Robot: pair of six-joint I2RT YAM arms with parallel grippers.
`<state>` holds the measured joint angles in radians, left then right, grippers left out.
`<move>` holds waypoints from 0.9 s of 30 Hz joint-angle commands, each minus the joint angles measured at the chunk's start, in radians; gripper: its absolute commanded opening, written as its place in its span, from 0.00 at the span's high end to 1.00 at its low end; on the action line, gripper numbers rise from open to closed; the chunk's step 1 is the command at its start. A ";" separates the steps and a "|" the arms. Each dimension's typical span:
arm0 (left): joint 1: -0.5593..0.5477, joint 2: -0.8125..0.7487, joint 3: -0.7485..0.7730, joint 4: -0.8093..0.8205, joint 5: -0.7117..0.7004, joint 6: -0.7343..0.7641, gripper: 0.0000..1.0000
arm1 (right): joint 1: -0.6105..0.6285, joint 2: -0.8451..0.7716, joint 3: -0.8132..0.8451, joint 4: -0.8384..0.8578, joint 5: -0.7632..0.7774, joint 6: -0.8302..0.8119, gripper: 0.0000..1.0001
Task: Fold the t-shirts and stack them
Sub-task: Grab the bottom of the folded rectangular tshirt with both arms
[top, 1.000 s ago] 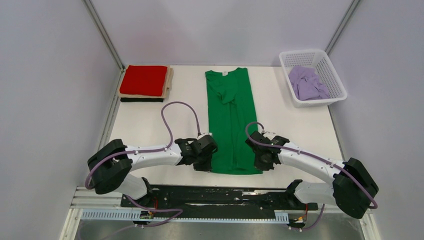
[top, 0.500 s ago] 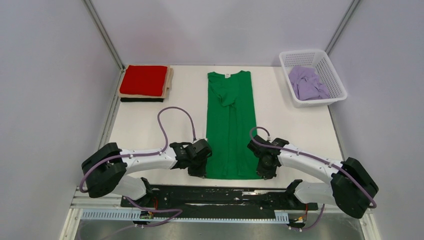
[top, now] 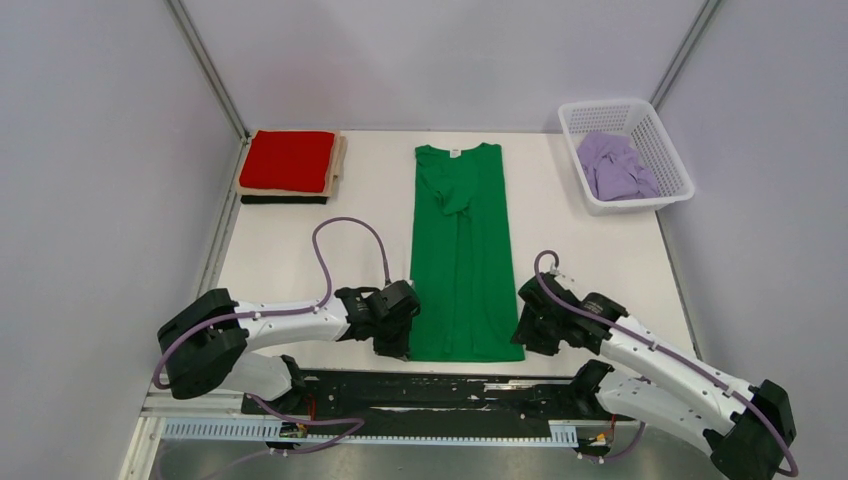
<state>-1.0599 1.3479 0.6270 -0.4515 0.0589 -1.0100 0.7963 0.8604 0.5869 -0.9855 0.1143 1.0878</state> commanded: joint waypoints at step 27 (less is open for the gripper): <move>0.057 -0.060 0.089 0.149 0.066 0.109 1.00 | 0.001 0.015 0.011 0.196 0.029 -0.097 1.00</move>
<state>-1.0489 1.2800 0.6140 -0.3710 0.1154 -0.9775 0.7963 0.8993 0.5190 -0.8494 0.0708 1.0420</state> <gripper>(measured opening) 0.010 0.009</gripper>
